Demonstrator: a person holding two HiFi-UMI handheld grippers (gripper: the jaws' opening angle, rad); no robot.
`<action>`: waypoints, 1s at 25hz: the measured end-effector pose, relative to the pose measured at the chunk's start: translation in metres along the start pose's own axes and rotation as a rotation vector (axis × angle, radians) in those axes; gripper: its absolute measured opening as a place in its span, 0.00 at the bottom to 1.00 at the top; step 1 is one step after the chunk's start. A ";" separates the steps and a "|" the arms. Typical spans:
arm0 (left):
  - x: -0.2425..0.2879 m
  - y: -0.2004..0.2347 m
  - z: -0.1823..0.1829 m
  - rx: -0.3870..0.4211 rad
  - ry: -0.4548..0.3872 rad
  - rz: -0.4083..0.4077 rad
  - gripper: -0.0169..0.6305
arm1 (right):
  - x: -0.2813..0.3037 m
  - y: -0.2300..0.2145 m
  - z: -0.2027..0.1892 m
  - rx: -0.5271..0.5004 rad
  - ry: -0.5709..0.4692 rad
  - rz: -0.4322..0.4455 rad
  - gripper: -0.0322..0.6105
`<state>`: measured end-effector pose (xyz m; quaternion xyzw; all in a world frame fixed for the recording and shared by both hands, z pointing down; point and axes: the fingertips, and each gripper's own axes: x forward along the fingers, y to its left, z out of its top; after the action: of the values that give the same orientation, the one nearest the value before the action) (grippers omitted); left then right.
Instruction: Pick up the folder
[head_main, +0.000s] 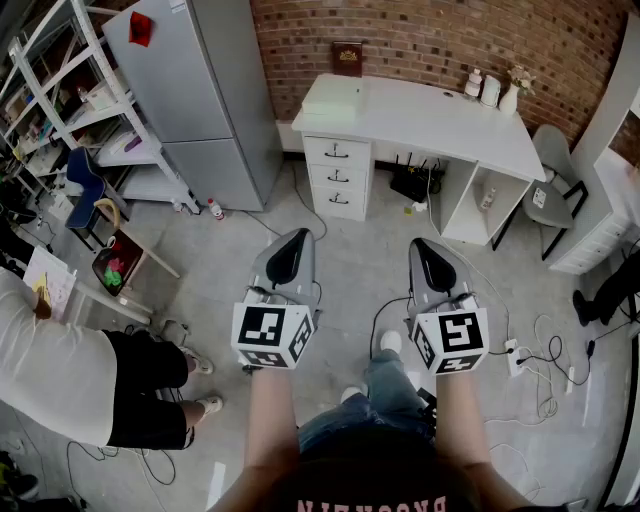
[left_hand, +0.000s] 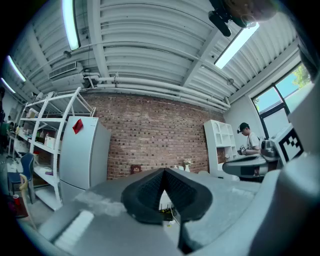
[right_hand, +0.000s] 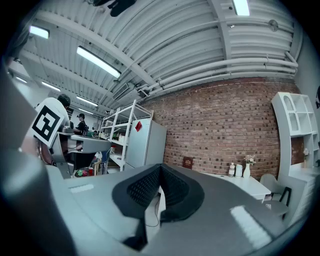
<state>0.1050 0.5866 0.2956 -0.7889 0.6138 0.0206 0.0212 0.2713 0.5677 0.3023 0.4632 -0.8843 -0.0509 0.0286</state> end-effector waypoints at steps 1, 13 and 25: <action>0.000 0.002 -0.002 -0.003 0.000 0.003 0.02 | 0.002 0.001 -0.002 -0.003 0.001 0.004 0.05; 0.049 0.028 -0.012 -0.005 0.001 0.014 0.02 | 0.055 -0.015 -0.014 -0.002 0.000 0.028 0.05; 0.145 0.092 -0.037 -0.030 0.062 0.053 0.02 | 0.175 -0.048 -0.027 -0.001 0.015 0.061 0.05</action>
<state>0.0514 0.4217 0.3229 -0.7728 0.6346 0.0061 -0.0102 0.2137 0.3949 0.3246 0.4364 -0.8978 -0.0469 0.0370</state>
